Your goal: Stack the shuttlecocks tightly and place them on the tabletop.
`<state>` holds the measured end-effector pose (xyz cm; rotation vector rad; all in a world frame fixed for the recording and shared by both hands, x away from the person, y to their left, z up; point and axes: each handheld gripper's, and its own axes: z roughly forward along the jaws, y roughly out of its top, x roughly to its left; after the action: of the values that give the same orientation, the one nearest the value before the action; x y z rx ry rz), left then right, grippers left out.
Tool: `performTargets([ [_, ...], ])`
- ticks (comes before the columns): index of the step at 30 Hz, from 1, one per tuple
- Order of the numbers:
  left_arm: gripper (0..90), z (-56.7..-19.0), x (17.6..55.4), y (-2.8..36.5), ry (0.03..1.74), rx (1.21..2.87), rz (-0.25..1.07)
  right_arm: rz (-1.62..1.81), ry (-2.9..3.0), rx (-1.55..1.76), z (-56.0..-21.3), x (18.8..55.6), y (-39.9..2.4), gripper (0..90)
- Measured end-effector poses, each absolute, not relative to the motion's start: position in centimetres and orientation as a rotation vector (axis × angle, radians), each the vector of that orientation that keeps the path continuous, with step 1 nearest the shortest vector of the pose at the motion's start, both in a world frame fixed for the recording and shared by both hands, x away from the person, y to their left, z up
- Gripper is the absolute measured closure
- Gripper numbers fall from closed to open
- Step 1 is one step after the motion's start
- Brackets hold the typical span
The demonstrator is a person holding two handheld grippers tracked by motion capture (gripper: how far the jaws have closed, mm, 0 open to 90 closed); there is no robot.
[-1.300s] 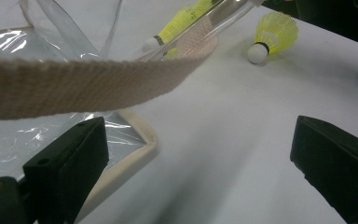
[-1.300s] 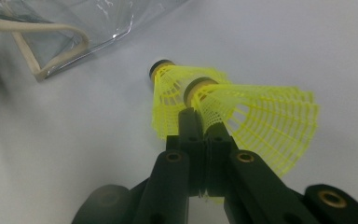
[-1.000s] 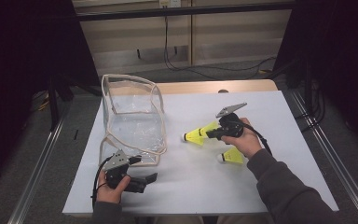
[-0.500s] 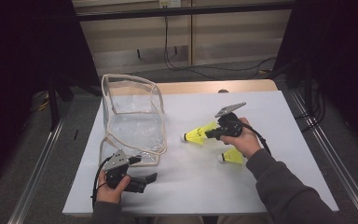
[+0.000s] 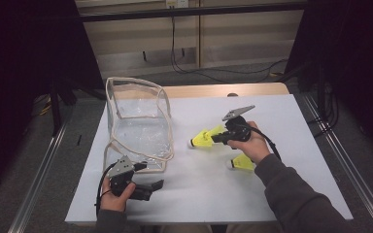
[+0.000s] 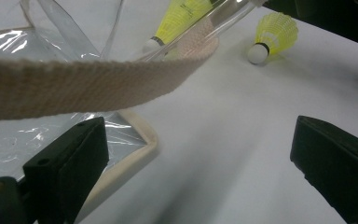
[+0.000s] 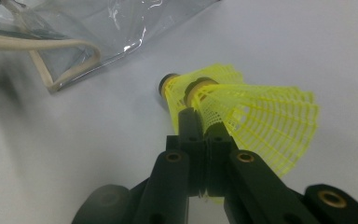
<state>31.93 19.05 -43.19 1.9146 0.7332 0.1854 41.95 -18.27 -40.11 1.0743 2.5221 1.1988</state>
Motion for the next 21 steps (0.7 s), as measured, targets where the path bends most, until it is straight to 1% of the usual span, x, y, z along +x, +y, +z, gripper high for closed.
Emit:
performTargets([
  [21,4.3,-43.2,31.9,19.1,0.734,1.915,0.187,1.169,2.541,1.053,-40.5,42.1,-17.2,88.7],
])
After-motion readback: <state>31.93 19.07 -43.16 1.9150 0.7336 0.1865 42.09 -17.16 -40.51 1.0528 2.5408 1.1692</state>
